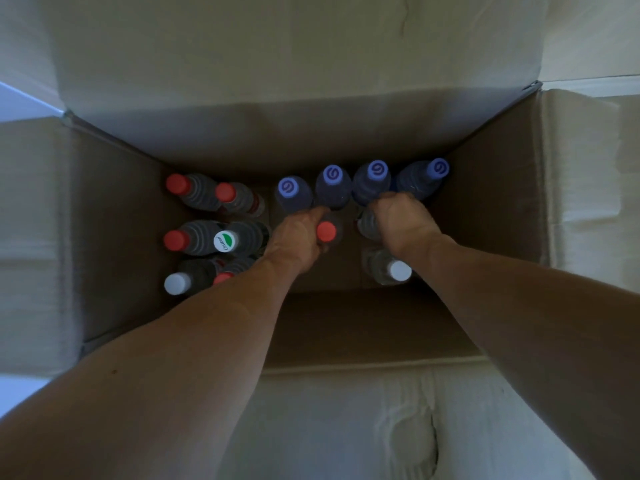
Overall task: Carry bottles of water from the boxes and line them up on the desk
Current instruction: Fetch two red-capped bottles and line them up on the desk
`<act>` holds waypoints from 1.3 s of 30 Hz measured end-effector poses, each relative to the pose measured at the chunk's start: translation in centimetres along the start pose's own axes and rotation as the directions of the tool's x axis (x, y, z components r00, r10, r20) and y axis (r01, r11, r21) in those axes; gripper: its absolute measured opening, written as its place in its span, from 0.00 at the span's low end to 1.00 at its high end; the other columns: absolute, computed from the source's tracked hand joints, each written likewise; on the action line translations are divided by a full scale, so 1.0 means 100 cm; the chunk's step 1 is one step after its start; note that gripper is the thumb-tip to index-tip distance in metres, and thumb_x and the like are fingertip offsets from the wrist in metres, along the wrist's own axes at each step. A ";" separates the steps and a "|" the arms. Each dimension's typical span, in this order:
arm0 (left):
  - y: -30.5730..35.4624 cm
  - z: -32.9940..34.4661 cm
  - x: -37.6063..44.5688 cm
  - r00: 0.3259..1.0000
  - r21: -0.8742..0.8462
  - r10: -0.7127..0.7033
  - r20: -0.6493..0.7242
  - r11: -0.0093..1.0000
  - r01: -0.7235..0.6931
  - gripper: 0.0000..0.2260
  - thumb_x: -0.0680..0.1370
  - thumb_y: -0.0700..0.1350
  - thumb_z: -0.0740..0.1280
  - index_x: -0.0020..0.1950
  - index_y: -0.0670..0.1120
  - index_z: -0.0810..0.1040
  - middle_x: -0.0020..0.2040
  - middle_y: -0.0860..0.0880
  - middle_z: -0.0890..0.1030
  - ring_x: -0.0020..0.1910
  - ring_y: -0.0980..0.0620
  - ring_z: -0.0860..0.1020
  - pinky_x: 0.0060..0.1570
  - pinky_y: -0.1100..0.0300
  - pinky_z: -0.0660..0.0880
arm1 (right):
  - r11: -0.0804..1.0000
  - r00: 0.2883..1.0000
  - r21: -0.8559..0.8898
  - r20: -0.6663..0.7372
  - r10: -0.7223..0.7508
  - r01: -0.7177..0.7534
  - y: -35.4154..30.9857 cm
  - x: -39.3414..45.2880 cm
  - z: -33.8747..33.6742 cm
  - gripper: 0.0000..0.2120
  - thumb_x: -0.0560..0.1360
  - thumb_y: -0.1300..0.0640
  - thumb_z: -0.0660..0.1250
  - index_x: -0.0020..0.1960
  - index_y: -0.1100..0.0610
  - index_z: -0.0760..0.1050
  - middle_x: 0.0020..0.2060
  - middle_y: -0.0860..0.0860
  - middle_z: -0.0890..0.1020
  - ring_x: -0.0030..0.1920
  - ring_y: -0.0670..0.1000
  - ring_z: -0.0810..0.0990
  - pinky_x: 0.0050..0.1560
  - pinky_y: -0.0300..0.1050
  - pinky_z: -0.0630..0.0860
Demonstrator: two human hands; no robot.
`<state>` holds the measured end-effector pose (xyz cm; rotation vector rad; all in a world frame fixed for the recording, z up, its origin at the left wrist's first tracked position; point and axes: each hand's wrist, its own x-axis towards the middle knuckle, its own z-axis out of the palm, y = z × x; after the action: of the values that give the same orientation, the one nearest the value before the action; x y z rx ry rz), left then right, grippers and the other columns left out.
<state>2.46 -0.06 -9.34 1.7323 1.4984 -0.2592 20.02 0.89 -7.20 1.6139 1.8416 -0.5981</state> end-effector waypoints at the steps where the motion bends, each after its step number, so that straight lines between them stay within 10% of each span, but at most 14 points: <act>1: -0.003 0.000 -0.001 1.000 -0.023 -0.014 -0.015 1.000 0.014 0.31 0.75 0.43 0.75 0.76 0.50 0.68 0.71 0.45 0.75 0.71 0.43 0.72 0.69 0.50 0.70 | 1.000 1.000 0.019 -0.002 -0.013 0.013 -0.003 0.001 -0.001 0.15 0.79 0.63 0.63 0.66 0.58 0.70 0.65 0.59 0.73 0.64 0.60 0.72 0.64 0.52 0.70; 12: -0.002 0.021 0.012 0.987 -0.312 -0.147 -0.067 0.942 0.119 0.38 0.69 0.40 0.79 0.76 0.49 0.68 0.72 0.46 0.74 0.73 0.46 0.69 0.73 0.51 0.66 | 0.864 0.976 0.454 -0.087 -0.201 0.218 0.016 0.000 0.014 0.29 0.71 0.61 0.76 0.69 0.52 0.72 0.65 0.53 0.76 0.66 0.56 0.73 0.68 0.51 0.69; 26: -0.007 0.010 -0.001 0.988 -0.296 -0.115 -0.105 0.952 0.080 0.29 0.69 0.41 0.79 0.68 0.49 0.75 0.64 0.45 0.80 0.66 0.43 0.76 0.64 0.53 0.73 | 0.770 0.973 0.595 -0.147 -0.179 0.232 0.030 -0.004 0.002 0.29 0.68 0.60 0.78 0.67 0.55 0.74 0.63 0.55 0.79 0.64 0.57 0.76 0.65 0.53 0.71; 39: 0.045 -0.128 -0.074 0.994 -0.611 0.038 0.101 0.791 0.032 0.24 0.72 0.37 0.77 0.66 0.46 0.75 0.59 0.51 0.83 0.58 0.58 0.81 0.58 0.62 0.74 | 0.196 0.967 0.979 0.001 -0.256 0.051 0.062 -0.079 -0.101 0.27 0.70 0.70 0.74 0.67 0.58 0.72 0.61 0.54 0.81 0.63 0.54 0.79 0.69 0.62 0.70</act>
<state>0.10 3.36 5.52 1.1710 1.3038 0.1333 25.16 3.16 5.83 1.9389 1.4545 -2.3374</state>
